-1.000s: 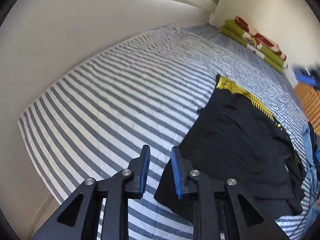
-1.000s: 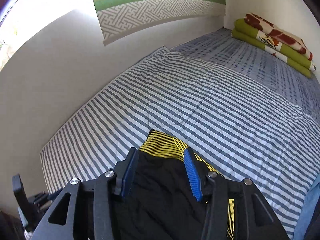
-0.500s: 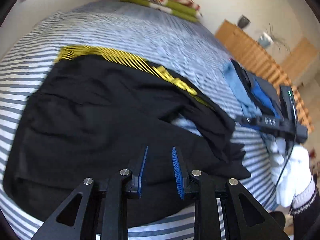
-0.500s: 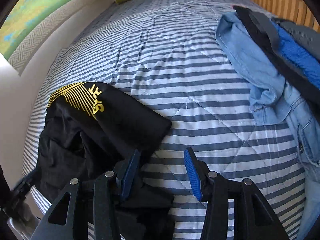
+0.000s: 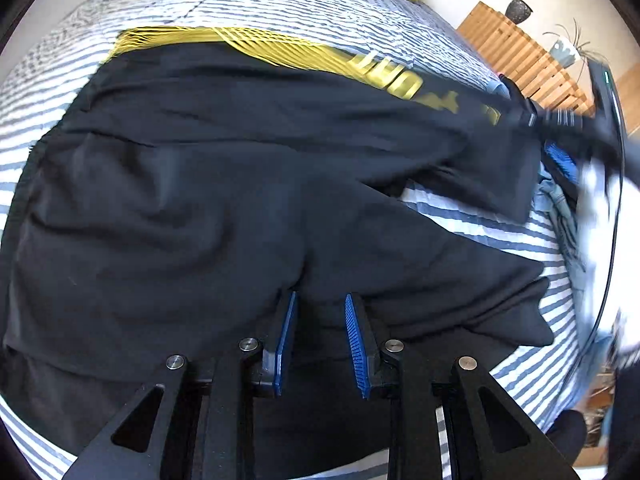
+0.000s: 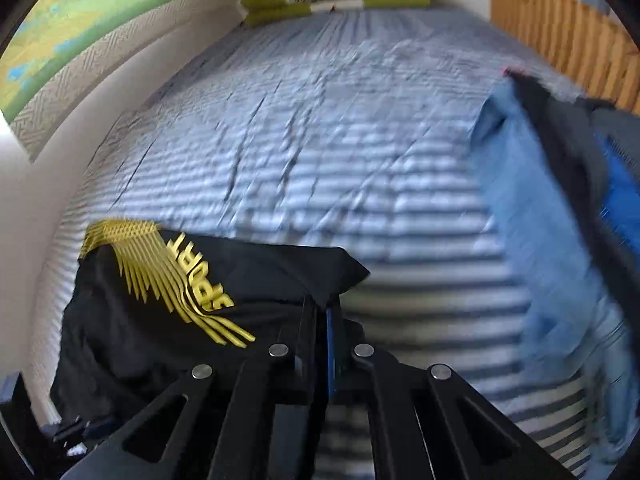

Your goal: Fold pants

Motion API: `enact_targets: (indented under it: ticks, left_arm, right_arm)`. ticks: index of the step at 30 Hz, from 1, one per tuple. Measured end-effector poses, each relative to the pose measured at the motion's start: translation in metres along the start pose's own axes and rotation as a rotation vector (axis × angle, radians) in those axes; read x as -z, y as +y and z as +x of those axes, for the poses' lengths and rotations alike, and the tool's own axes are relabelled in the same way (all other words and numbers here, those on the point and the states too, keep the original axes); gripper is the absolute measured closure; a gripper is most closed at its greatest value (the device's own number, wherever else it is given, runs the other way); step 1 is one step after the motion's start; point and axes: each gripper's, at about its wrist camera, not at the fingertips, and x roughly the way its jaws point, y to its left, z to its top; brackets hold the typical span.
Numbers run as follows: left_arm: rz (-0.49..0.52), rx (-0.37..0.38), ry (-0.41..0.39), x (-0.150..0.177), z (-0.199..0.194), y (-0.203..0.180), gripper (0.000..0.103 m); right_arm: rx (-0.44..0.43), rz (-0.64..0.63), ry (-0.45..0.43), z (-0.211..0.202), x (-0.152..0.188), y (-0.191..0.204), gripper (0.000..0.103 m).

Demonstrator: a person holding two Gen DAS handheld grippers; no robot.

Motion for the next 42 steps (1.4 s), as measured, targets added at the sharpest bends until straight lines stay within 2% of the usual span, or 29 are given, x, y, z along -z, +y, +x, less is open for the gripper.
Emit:
enact_targets:
  ticks: [1, 2, 3, 4, 5, 7, 9, 12, 16, 20, 22, 24, 25, 27, 28, 29, 30, 33, 35, 37, 38, 39, 42]
  left_arm:
    - [0.002, 0.002, 0.000, -0.001, 0.001, -0.002, 0.076]
    - [0.003, 0.005, -0.003, -0.002, 0.002, -0.004, 0.076]
    - [0.007, 0.008, -0.004, -0.003, 0.002, -0.007, 0.076]
    - [0.009, 0.011, -0.007, -0.005, 0.001, -0.008, 0.076]
    - [0.007, 0.015, -0.013, -0.007, 0.000, -0.008, 0.076]
    - [0.002, 0.027, -0.028, -0.009, -0.004, -0.008, 0.076]
    - [-0.005, 0.034, -0.056, -0.011, -0.013, -0.006, 0.074]
    - [-0.024, 0.029, -0.106, -0.014, -0.026, 0.004, 0.070]
    - [-0.077, -0.013, -0.215, -0.007, -0.064, 0.041, 0.067]
    - [-0.200, -0.092, -0.304, 0.014, -0.104, 0.098, 0.043]
    - [-0.258, -0.158, -0.301, 0.028, -0.112, 0.124, 0.042]
    - [-0.289, -0.259, -0.281, 0.042, -0.113, 0.146, 0.042]
    - [-0.304, -0.282, -0.253, 0.048, -0.113, 0.158, 0.041]
    - [-0.343, -0.261, -0.206, 0.055, -0.109, 0.178, 0.041]
    - [-0.369, -0.251, -0.200, 0.057, -0.109, 0.187, 0.041]
    - [-0.393, -0.243, -0.202, 0.057, -0.109, 0.193, 0.041]
    - [-0.408, -0.230, -0.207, 0.056, -0.110, 0.197, 0.039]
    - [-0.415, -0.219, -0.195, 0.045, -0.102, 0.204, 0.036]
    - [-0.399, -0.232, -0.153, 0.038, -0.091, 0.203, 0.041]
    - [-0.358, -0.298, -0.135, 0.033, -0.085, 0.190, 0.060]
    - [-0.346, -0.282, -0.126, 0.031, -0.084, 0.184, 0.078]
    - [-0.352, -0.253, -0.119, 0.029, -0.083, 0.178, 0.079]
    - [-0.348, -0.277, -0.118, 0.028, -0.095, 0.167, 0.081]
  right_arm:
    - [0.026, 0.024, 0.002, 0.005, -0.013, -0.007, 0.097]
    - [0.050, 0.021, 0.026, 0.011, -0.022, -0.012, 0.088]
    - [0.069, 0.000, 0.078, 0.020, -0.028, -0.015, 0.066]
    - [0.066, -0.009, 0.112, 0.024, -0.029, -0.018, 0.055]
    - [0.060, -0.006, 0.108, 0.021, -0.025, -0.020, 0.052]
    - [0.031, 0.009, 0.094, 0.005, -0.010, -0.032, 0.052]
    - [-0.074, 0.038, 0.115, -0.012, 0.013, -0.040, 0.052]
    - [-0.215, 0.066, 0.162, -0.043, 0.071, -0.046, 0.052]
    - [-0.317, -0.016, 0.205, -0.077, 0.153, -0.025, 0.052]
    - [-0.313, -0.154, 0.213, -0.093, 0.211, 0.000, 0.050]
    - [-0.280, -0.206, 0.224, -0.089, 0.226, 0.009, 0.047]
    - [-0.228, -0.258, 0.209, -0.081, 0.229, 0.016, 0.047]
    - [-0.193, -0.294, 0.194, -0.075, 0.230, 0.023, 0.047]
    - [-0.163, -0.324, 0.184, -0.066, 0.230, 0.029, 0.049]
    - [-0.176, -0.318, 0.195, -0.063, 0.228, 0.031, 0.055]
    - [-0.191, -0.313, 0.212, -0.061, 0.228, 0.031, 0.082]
    - [-0.216, -0.300, 0.239, -0.061, 0.229, 0.031, 0.099]
    - [-0.305, -0.276, 0.240, -0.085, 0.228, 0.024, 0.100]
    - [-0.369, -0.240, 0.229, -0.108, 0.225, 0.013, 0.100]
    - [-0.432, -0.183, 0.208, -0.131, 0.218, -0.003, 0.100]
    - [-0.466, -0.151, 0.198, -0.141, 0.213, -0.012, 0.100]
    - [-0.497, -0.114, 0.194, -0.147, 0.208, -0.020, 0.100]
    - [-0.545, -0.003, 0.194, -0.151, 0.199, -0.038, 0.100]
